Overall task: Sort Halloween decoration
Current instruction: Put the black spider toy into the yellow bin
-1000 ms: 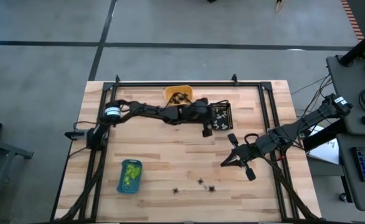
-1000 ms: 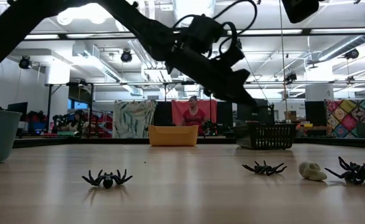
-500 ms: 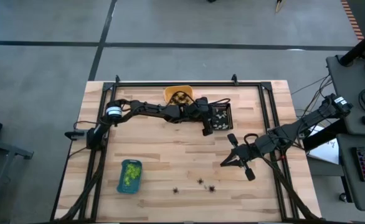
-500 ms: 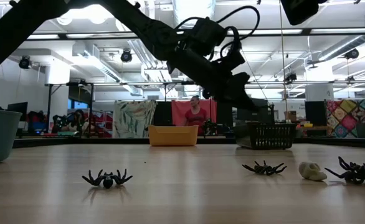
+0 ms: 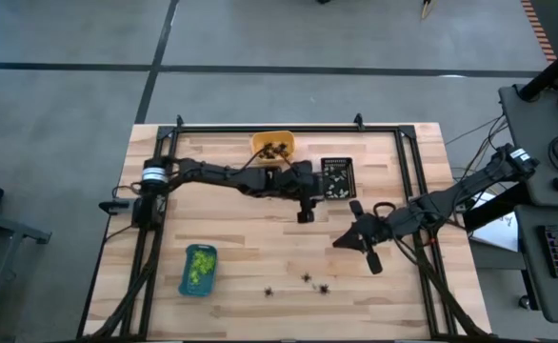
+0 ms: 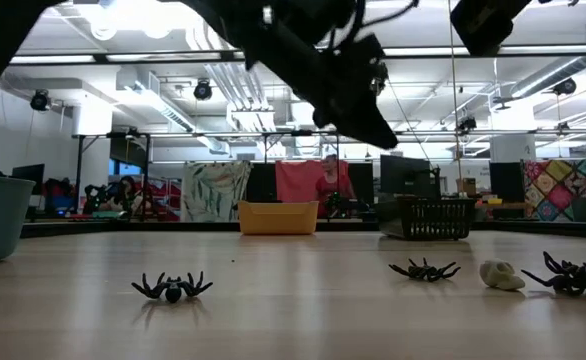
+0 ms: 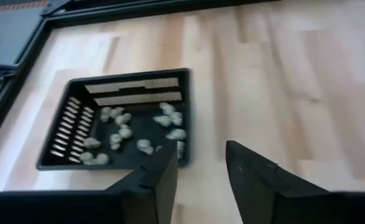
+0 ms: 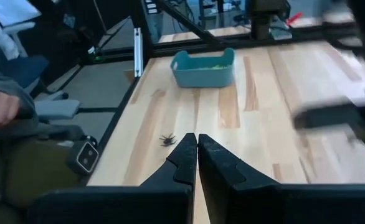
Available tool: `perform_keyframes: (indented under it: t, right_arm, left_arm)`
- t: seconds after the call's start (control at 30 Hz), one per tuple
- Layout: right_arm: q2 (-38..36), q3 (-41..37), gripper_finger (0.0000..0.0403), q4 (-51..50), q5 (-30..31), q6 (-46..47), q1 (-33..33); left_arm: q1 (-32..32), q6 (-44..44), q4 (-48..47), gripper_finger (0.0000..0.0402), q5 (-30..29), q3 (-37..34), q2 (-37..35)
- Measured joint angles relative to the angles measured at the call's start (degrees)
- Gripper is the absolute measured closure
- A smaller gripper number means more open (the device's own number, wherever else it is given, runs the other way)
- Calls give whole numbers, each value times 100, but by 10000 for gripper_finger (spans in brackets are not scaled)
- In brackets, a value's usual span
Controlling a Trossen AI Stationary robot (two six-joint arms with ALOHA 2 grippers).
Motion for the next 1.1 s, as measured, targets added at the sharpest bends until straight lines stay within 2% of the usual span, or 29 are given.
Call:
perform_keyframes:
  t: [0.13,0.4,0.77,0.93,1.1]
  right_arm:
    - [150,0,394,0,4,418,0]
    - [629,126,394,26,22,1067,0]
    - [1795,1138,394,-95,-6,1160,0]
    - [2290,1968,394,-1303,-4,1742,0]
    - [2923,2915,394,-2911,-7,2277,0]
  left_arm:
    - [-318,-149,-124,297,-53,-358,-437]
    - [-1171,-635,-16,320,-996,-1316,-1337]
    - [-2432,-1293,411,326,-1695,-2313,-2338]
    - [-3023,-1348,755,326,-2004,-2762,-2652]
    - [-3493,-1334,951,326,-2650,-3091,-2839]
